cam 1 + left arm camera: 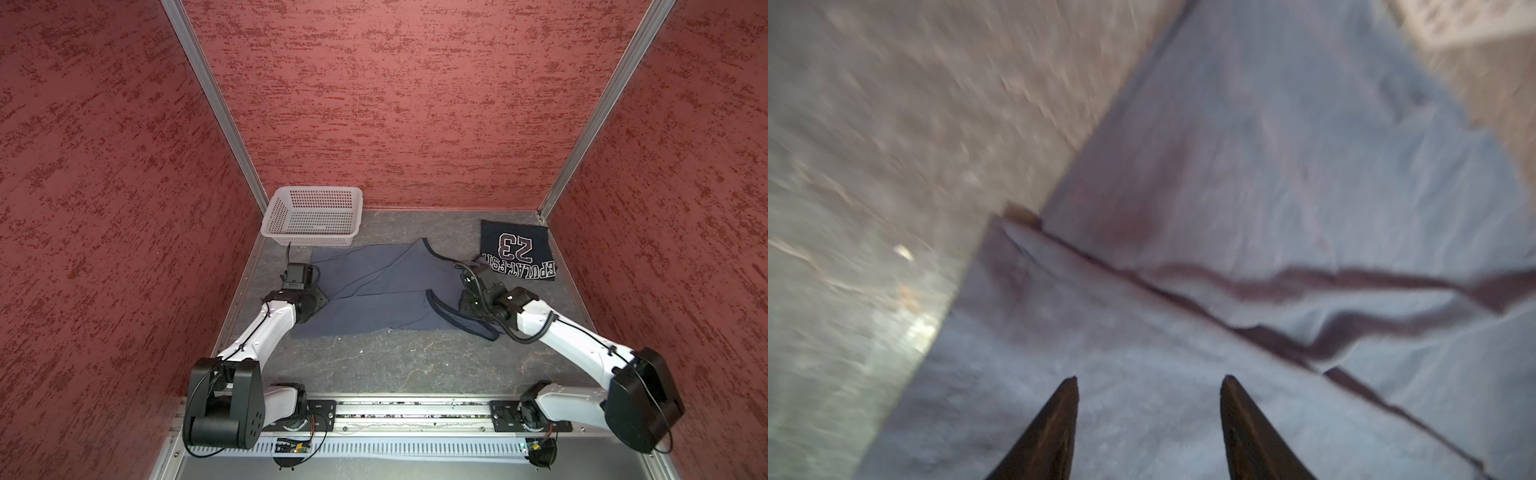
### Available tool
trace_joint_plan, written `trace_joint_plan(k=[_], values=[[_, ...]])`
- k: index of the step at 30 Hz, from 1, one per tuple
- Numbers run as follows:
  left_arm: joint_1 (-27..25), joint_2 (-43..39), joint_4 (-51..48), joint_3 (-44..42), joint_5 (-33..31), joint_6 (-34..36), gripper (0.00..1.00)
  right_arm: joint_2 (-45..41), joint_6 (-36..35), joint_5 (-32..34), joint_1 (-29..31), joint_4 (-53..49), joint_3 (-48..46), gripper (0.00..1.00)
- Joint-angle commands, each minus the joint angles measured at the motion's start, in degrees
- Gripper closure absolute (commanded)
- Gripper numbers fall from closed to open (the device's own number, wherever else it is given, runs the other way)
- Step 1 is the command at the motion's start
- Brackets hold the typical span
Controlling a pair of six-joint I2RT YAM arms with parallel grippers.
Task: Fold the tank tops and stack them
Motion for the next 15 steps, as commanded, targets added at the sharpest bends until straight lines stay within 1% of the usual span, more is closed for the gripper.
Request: trace_joint_plan(k=[1,5,9,12,15], values=[[-0.44,1.37,2.46,-2.98,2.23,-2.36,0.44,-4.99,7.93,6.69,-0.29,-12.93,-2.75,0.5],[-0.17,2.49,4.19,-3.41,2.42,-3.15,0.43,-5.96,12.23,7.42,0.08,-15.8,-5.52,0.5],[1.45,2.05,6.49,-4.3,4.46,-4.76,0.41,-4.48,13.9,8.38,0.22,-14.92,-7.35,0.49],[3.53,2.24,7.86,-5.39,5.55,-5.64,0.39,-2.04,13.16,8.11,-0.77,-10.77,-8.14,0.5],[6.65,2.15,9.75,-7.36,7.82,-6.29,0.38,1.28,10.21,8.78,-4.28,-7.36,-7.24,0.56]])
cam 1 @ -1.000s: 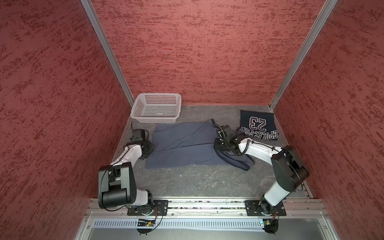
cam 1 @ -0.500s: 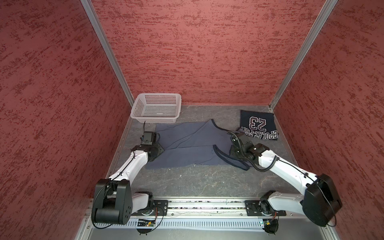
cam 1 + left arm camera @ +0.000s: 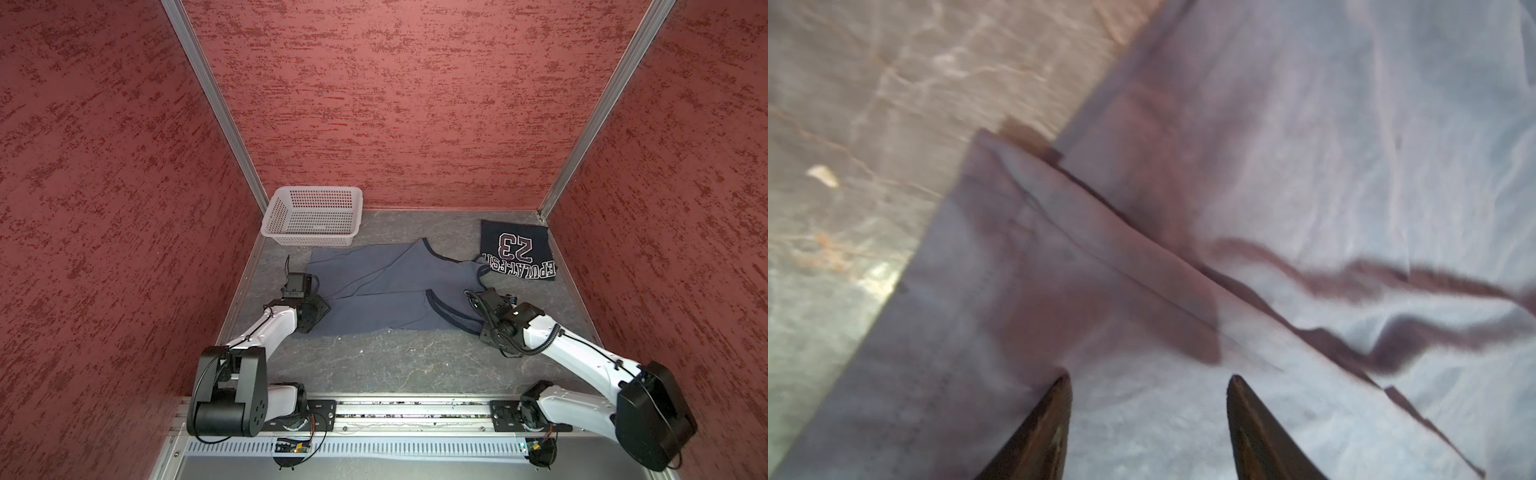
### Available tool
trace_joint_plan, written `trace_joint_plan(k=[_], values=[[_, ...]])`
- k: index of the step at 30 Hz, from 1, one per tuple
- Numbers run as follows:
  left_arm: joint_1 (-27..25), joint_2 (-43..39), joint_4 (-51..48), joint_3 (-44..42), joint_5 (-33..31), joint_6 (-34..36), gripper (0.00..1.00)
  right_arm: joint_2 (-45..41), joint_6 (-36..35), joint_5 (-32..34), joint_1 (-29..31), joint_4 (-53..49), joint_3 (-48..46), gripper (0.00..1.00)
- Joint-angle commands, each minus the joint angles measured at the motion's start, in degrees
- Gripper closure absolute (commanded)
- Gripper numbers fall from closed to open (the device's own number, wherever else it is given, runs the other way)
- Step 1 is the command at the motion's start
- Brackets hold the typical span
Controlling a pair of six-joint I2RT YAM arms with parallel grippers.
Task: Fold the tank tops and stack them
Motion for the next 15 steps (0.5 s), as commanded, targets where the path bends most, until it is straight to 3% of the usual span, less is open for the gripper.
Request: trace_joint_plan(k=[1,6,15], values=[[3.38,-0.41,2.87,-2.35,2.79,-1.47,0.38,2.33,-0.89,3.33,-3.68,4.57,1.12,0.59],[5.83,0.44,3.79,-3.46,3.07,-0.64,0.36,5.77,-7.9,4.27,-9.63,8.22,4.18,0.79],[5.93,3.38,5.49,-2.35,2.54,0.02,0.36,12.77,-16.61,1.55,-16.14,11.31,9.93,0.84]])
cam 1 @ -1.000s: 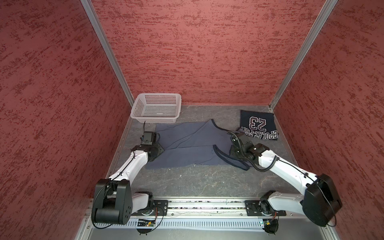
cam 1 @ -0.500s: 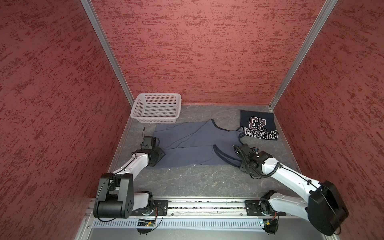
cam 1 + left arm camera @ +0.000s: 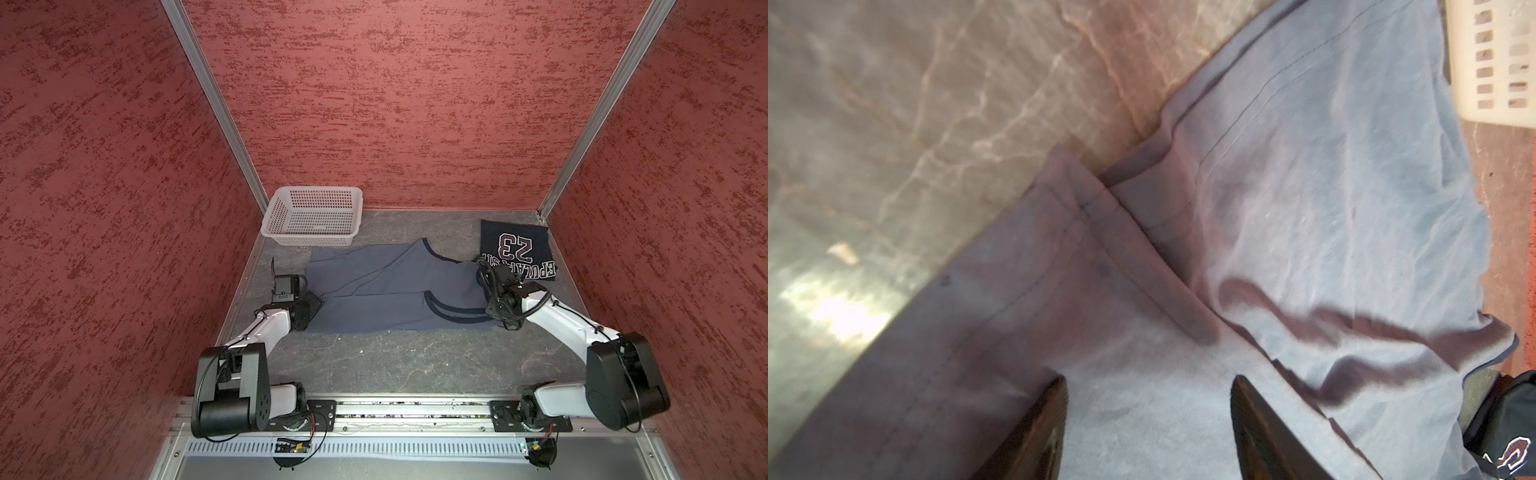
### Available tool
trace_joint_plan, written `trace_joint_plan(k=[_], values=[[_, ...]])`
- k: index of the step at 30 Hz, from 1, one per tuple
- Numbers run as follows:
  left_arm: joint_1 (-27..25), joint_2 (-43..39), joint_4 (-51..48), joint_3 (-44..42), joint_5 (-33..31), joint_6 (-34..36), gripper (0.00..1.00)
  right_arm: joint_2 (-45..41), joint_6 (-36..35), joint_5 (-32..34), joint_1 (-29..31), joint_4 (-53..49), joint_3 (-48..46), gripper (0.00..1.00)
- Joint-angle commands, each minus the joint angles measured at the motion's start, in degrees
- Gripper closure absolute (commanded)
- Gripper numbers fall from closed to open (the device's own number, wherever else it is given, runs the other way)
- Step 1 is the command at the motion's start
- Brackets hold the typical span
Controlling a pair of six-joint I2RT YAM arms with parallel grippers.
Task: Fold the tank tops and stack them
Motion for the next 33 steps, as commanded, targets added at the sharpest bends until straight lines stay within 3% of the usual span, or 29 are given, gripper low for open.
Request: trace_joint_plan(k=[1,5,10,14,16,19,27,33], values=[[0.53,2.25,-1.78,-0.92,-1.56,0.85,0.37,2.75,-4.11,-0.16,-2.28,2.4,1.83,0.84],[0.5,2.45,-1.94,-0.81,-2.23,1.41,0.36,6.91,-5.86,-1.27,-3.42,3.83,3.15,0.8],[-1.34,0.16,-2.93,0.04,-1.46,2.99,0.33,6.16,-6.07,-0.71,-3.4,1.48,3.52,0.55],[-5.31,-3.89,-4.86,2.44,-2.58,5.01,0.21,-0.37,-7.59,-0.37,-3.43,-1.64,4.24,0.39],[-7.48,-5.2,-6.15,4.15,-3.98,5.76,0.18,-2.34,-8.38,-2.44,-3.42,-2.98,4.88,0.27],[-9.98,-6.13,-7.36,6.1,-5.22,5.79,0.16,-4.62,-9.36,-8.0,-3.38,-2.88,4.97,0.19],[-14.15,-6.96,-10.97,8.27,-6.65,6.39,0.15,-9.96,-10.11,-13.68,-1.46,0.77,6.04,0.17],[-17.63,-1.94,-9.31,8.5,-0.81,6.94,0.16,-0.45,-6.9,-16.22,9.49,6.3,10.49,0.19]])
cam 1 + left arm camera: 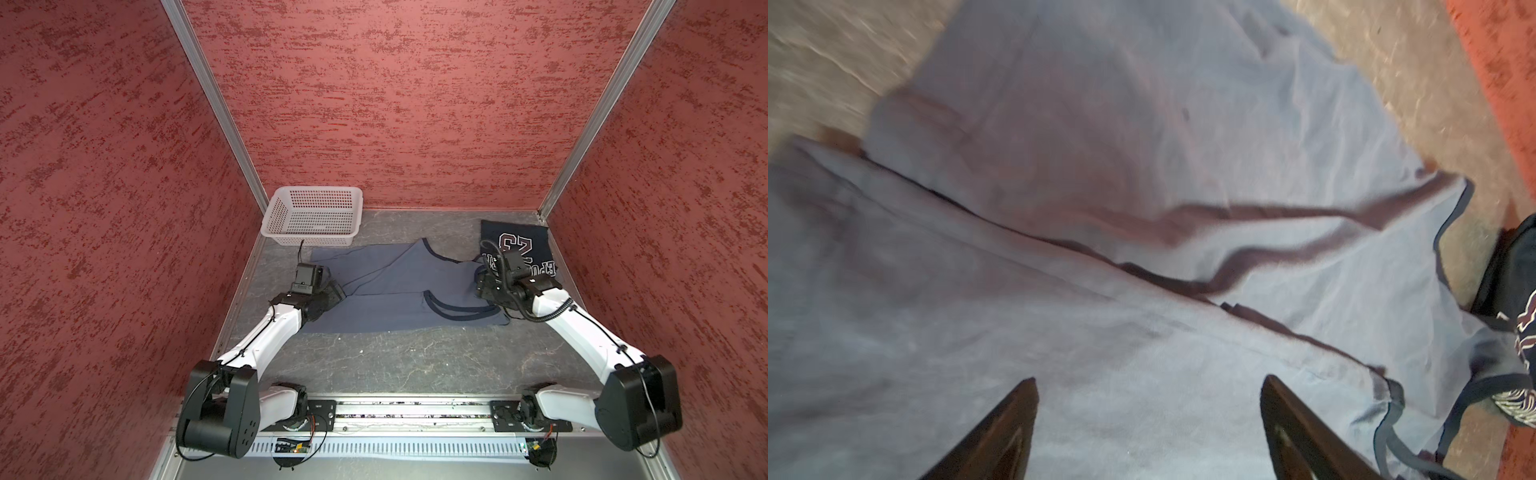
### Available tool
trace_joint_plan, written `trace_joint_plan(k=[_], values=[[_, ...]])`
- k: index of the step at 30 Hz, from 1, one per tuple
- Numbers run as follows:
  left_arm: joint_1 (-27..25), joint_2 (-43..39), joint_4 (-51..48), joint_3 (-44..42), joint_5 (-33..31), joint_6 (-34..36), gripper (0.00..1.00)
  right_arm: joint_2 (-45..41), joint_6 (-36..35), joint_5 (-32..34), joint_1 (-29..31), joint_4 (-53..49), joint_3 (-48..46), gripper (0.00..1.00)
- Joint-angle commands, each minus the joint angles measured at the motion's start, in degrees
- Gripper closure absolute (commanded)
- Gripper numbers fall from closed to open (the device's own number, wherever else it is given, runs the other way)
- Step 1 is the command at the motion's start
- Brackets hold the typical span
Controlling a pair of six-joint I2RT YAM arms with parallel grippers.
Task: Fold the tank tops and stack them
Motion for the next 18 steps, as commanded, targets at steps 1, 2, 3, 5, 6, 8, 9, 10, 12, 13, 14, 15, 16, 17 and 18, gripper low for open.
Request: trace_joint_plan(k=[1,2,3,5,6,8,9,10,12,13,14,15,16,17,18], values=[[-2.57,3.19,-0.23,1.23,2.8,1.21,0.15,5.82,2.13,-3.36,5.49,5.75,2.59,0.19],[-3.36,3.91,-0.12,1.4,3.17,1.15,0.15,7.18,2.37,-3.72,6.87,6.62,3.42,0.19],[-4.1,5.06,-0.03,1.54,3.54,1.14,0.16,10.42,2.5,-3.82,8.26,7.43,4.45,0.2],[-5.15,6.92,0.2,1.51,3.81,1.08,0.15,14.22,2.26,-4.07,10.32,8.78,6.07,0.2],[-5.54,8.06,0.51,1.22,4.22,0.96,0.15,16.23,2.16,-4.04,11.03,8.96,6.81,0.21],[-6.0,9.75,0.85,0.75,4.67,0.89,0.15,19.36,1.91,-3.77,11.88,9.41,7.42,0.21],[-6.19,10.39,0.74,0.48,4.54,0.49,0.15,20.62,1.89,-3.18,12.13,9.59,7.27,0.21],[-6.48,10.64,0.77,0.02,4.48,0.17,0.15,21.48,1.91,-2.7,12.12,9.5,7.02,0.21],[-7.3,10.77,0.9,-1.15,4.29,-0.63,0.15,22.77,1.93,-1.32,12.18,9.0,5.84,0.21],[-7.77,10.78,0.57,-1.59,3.83,-0.95,0.15,22.91,2.14,-0.75,12.16,8.88,5.12,0.22],[-8.18,10.63,-0.08,-2.18,3.25,-1.67,0.15,22.95,2.46,-0.28,12.19,8.72,3.96,0.23],[-8.79,10.37,-0.66,-2.79,2.68,-2.32,0.15,22.86,2.86,0.13,12.11,8.54,2.84,0.23],[-9.41,9.95,-0.84,-3.37,2.49,-3.07,0.15,22.57,3.29,0.33,12.18,8.36,1.62,0.23],[-10.1,9.44,-0.98,-4.25,2.24,-3.96,0.15,22.37,3.99,0.44,12.14,8.27,0.0,0.24],[-10.89,8.77,-1.41,-5.16,1.64,-4.79,0.15,22.03,4.71,0.49,12.18,8.11,-1.5,0.25]])
